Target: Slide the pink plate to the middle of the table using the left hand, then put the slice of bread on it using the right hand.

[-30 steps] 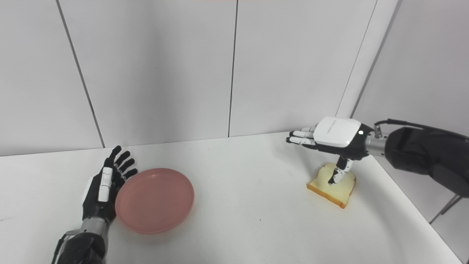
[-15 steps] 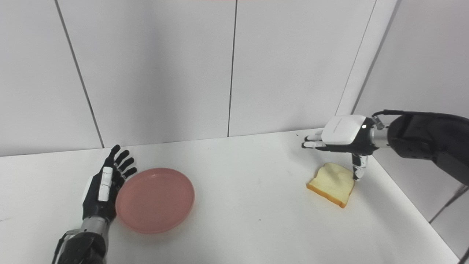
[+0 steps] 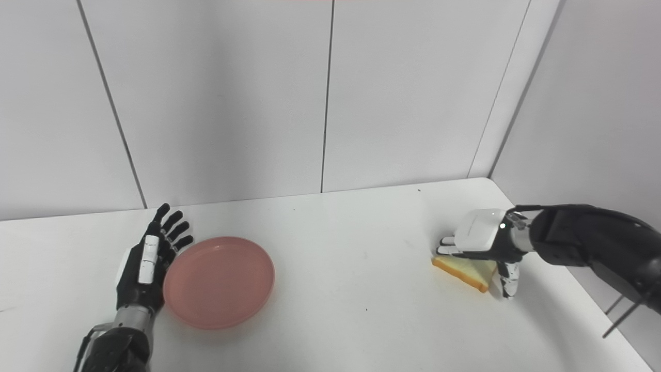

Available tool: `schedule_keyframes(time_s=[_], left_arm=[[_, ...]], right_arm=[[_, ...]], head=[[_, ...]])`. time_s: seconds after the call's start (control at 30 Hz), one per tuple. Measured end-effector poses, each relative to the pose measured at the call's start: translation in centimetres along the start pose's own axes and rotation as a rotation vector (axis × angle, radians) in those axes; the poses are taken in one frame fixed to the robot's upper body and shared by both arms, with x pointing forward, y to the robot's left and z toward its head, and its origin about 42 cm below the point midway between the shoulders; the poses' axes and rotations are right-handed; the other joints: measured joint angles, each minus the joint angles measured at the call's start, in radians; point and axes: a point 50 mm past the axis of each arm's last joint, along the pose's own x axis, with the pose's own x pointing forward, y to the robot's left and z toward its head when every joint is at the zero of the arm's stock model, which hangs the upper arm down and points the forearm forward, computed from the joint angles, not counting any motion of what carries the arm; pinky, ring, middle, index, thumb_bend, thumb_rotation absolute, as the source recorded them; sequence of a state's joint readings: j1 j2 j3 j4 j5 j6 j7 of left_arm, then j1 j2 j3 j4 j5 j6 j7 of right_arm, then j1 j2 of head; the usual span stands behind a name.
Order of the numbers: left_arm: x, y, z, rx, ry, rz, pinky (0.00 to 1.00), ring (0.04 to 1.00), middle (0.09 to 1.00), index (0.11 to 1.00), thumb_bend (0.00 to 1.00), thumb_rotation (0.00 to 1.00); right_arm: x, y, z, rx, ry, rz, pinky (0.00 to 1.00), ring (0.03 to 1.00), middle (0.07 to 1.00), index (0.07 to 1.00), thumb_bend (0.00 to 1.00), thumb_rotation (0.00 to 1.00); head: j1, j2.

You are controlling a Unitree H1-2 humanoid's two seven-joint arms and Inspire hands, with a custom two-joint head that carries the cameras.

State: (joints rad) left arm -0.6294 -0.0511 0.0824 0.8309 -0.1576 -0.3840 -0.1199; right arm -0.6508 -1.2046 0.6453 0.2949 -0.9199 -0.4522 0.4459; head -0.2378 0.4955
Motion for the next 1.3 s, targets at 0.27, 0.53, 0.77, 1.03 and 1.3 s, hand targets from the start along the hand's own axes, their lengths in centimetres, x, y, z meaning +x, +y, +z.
schedule_keyframes(time_s=[0.27,0.53,0.77,1.03,1.3], left_arm=[[-0.1,-0.1,0.0,-0.027,0.0,0.004,0.82,0.876,0.907,0.913,0.94,0.85],[-0.2,-0.1,0.0,-0.027,0.001,0.003,0.8,0.873,0.91,0.913,0.94,0.85],[-0.2,-0.1,0.0,-0.026,0.002,0.003,0.81,0.878,0.918,0.922,0.93,0.85],[-0.3,-0.1,-0.1,-0.028,0.003,0.003,0.82,0.873,0.912,0.916,0.94,0.84],[-0.3,-0.1,-0.1,-0.029,0.003,0.003,0.83,0.873,0.912,0.919,0.94,0.83]], right_arm=[[0.6,0.9,0.0,-0.017,0.01,-0.013,0.9,0.951,1.0,1.0,1.0,0.23],[1.1,1.6,0.0,-0.05,0.011,-0.047,0.91,0.944,1.0,1.0,1.0,0.28],[1.4,2.5,-0.1,-0.056,0.014,-0.079,0.86,0.905,1.0,1.0,0.98,0.24],[2.1,3.8,-0.1,-0.027,0.015,-0.218,0.67,0.725,0.817,0.908,0.89,0.04],[2.9,4.3,0.2,0.033,0.022,-0.315,0.52,0.58,0.668,0.725,0.73,0.0]], head=[[0.006,0.002],[0.011,-0.003],[0.015,-0.002],[0.02,0.0],[0.018,0.002]])
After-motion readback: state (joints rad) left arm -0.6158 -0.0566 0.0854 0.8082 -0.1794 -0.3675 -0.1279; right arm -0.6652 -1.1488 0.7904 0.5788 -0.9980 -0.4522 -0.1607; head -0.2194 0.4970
